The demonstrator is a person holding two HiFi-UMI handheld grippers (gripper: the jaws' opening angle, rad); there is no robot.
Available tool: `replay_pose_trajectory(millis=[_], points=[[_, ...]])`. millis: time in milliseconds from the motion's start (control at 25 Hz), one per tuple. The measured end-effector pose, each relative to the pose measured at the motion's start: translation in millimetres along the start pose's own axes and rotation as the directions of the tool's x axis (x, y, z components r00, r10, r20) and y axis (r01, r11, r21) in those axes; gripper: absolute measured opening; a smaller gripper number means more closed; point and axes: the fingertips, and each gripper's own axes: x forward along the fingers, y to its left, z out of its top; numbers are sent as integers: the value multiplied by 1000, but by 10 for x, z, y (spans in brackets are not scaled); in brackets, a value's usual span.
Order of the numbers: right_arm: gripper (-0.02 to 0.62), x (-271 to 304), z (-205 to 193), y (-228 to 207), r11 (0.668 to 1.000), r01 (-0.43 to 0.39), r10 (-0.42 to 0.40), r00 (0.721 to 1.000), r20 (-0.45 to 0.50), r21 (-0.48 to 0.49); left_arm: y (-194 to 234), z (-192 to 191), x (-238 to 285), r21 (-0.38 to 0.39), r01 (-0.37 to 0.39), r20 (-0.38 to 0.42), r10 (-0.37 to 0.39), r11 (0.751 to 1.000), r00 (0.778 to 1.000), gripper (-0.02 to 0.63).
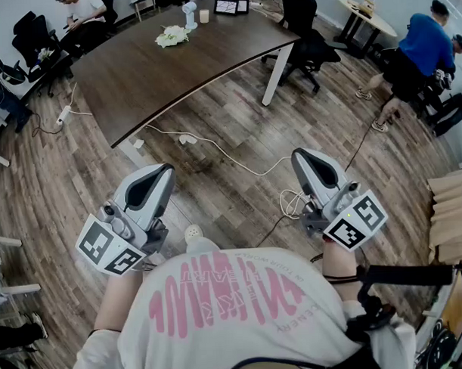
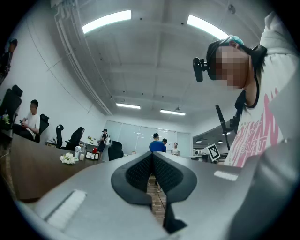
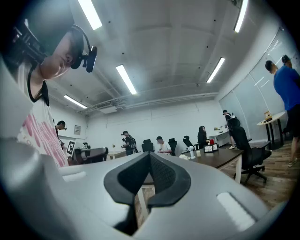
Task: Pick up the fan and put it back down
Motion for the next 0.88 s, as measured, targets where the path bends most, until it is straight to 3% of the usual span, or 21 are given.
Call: replay_pose_trajectory(millis=[560, 760, 880], points=[[14, -95, 138, 43, 999, -1, -2, 997, 82, 37, 89, 109, -180, 22, -33, 12, 33, 999, 999, 19], [17, -153, 148, -52, 995, -9, -5, 991, 137, 97, 207, 1, -204, 1, -68, 15, 68, 998, 998, 20], [34, -96, 180, -155, 998, 29, -37, 989, 142, 62, 337, 3, -127, 0, -58, 6, 58, 998, 998, 20]])
